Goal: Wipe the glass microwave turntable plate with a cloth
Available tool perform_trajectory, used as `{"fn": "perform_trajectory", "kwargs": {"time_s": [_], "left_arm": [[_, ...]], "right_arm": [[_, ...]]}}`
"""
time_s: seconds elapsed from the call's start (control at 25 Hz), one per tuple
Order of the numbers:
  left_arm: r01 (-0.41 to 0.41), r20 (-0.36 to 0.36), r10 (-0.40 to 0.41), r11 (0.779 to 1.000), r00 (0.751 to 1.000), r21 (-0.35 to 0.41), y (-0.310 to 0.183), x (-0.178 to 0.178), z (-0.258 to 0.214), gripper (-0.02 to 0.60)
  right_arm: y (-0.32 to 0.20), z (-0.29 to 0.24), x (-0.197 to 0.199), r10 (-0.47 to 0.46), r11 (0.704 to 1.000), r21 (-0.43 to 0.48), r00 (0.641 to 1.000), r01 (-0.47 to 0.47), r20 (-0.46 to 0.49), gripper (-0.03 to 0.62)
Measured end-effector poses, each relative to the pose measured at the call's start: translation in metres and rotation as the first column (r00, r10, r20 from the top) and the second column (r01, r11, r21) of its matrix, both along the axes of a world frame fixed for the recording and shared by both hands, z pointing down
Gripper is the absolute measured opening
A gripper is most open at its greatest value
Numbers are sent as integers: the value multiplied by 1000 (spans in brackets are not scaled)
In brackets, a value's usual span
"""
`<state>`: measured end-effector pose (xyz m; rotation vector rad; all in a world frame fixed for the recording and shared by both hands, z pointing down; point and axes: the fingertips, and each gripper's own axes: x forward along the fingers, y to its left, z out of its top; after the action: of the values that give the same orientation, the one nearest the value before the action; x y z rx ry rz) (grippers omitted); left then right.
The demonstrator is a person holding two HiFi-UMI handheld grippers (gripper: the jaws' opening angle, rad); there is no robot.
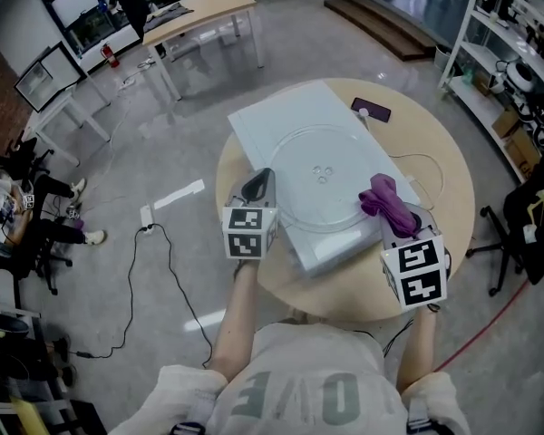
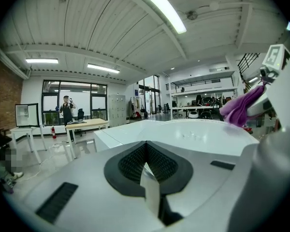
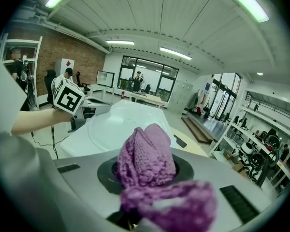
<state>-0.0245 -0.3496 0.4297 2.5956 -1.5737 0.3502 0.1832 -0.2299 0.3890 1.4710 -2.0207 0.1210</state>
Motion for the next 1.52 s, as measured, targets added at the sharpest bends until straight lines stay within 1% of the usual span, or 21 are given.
{"fn": "perform_trajectory", "kwargs": {"time_s": [0.12, 0.28, 0.4, 0.48, 0.6, 0.76, 0.92, 1.04, 1.12, 1.2, 1.28, 1.4, 1.52], "left_arm": [[15, -54, -14, 1000, 998, 19, 1, 1, -11, 2], [28, -84, -20, 995, 996, 92, 14, 4, -45, 2], [50, -113, -34, 988, 993, 143, 45, -1, -70, 2], [74, -141, -49, 982, 989, 176, 66, -10, -85, 2], [111, -185, -70, 970, 980, 218, 94, -26, -102, 2], [127, -238, -63, 956, 969, 265, 135, -35, -119, 2], [82, -213, -25, 961, 977, 265, 173, -27, -108, 2], [42, -200, 9, 968, 980, 249, 217, -25, -93, 2], [9, -198, 42, 969, 979, 248, 254, -27, -89, 2], [-24, -187, 71, 969, 980, 244, 296, -30, -85, 2], [-38, -168, 78, 973, 983, 228, 342, -36, -80, 2], [-54, -153, 85, 978, 985, 200, 396, -45, -76, 2], [-54, -156, 88, 976, 984, 211, 436, -56, -82, 2]], "right_arm": [[-5, -10, 1, 11, 999, 51, 1000, -11, 20, 48], [-3, -24, -3, -7, 990, 138, 998, -3, 69, 48], [11, -31, -8, -45, 976, 216, 991, 17, 124, 48], [21, -35, -10, -70, 966, 258, 987, 32, 142, 48], [40, -38, -9, -100, 955, 291, 982, 51, 158, 48], [69, -35, -7, -112, 949, 310, 978, 53, 176, 48], [104, -27, -12, -98, 954, 298, 979, 41, 179, 48], [142, -23, -26, -98, 955, 297, 966, 24, 237, 48], [176, -26, -41, -103, 952, 307, 953, 11, 286, 48], [216, -29, -52, -95, 947, 320, 945, -10, 313, 48], [259, -31, -64, -93, 944, 330, 941, -21, 326, 48], [315, -36, -84, -113, 945, 328, 934, -4, 338, 48], [360, -38, -97, -118, 947, 320, 932, 2, 343, 48]]}}
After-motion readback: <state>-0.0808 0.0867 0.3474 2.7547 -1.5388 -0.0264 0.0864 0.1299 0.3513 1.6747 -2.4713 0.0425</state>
